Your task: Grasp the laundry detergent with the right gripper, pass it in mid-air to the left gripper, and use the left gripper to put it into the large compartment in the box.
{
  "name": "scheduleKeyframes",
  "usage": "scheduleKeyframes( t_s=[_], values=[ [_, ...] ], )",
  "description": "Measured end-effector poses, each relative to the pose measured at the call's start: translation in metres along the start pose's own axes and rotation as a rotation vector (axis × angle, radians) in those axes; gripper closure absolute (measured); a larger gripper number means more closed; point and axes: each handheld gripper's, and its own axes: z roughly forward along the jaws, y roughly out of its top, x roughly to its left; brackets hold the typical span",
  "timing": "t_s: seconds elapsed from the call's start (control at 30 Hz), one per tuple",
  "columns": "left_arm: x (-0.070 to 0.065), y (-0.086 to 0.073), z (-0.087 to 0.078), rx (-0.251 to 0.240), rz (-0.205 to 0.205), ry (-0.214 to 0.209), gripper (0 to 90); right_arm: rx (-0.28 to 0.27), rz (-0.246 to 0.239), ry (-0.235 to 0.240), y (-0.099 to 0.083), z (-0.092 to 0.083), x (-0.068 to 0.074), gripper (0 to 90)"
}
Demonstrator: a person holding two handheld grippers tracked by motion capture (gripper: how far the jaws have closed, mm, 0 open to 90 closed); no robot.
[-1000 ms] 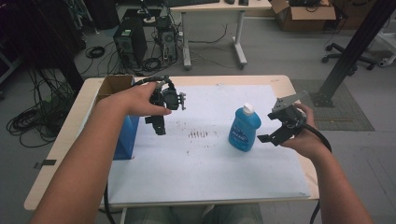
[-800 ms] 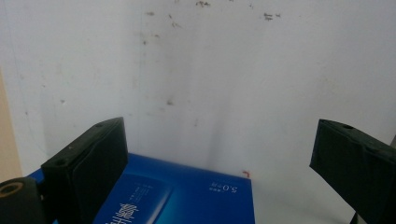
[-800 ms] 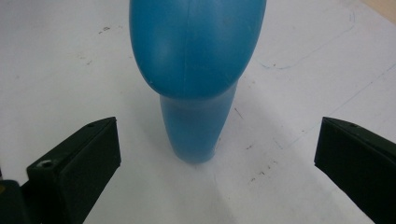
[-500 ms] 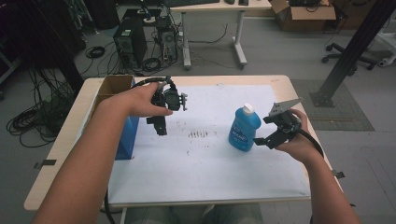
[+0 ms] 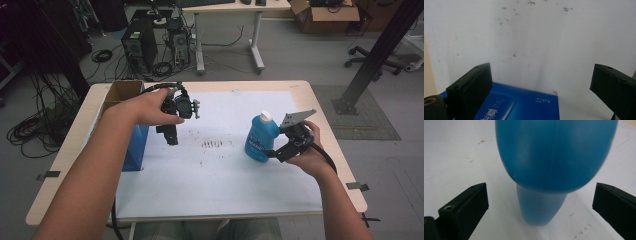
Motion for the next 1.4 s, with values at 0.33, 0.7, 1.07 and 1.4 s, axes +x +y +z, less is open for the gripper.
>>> scheduleKeyframes(
  t_s=[0.33,0.7,1.07,1.4],
  values=[
    [-0.002,0.001,-0.001,0.0,0.008,0.001,4.4,-0.075,0.022,-0.036,-0.011,0.009,0.002,0.1],
    [-0.001,-0.002,-0.001,-0.005,0.003,0.003,4.4,-0.142,0.047,-0.053,-0.022,0.016,0.005,0.1],
    [-0.002,-0.001,0.0,0.001,0.008,0.004,4.4,-0.206,0.072,-0.059,-0.03,0.023,0.008,0.2],
    [-0.001,-0.002,-0.001,-0.004,0.006,0.007,4.4,-0.287,0.092,-0.064,-0.036,0.029,0.011,0.8]
  ],
)
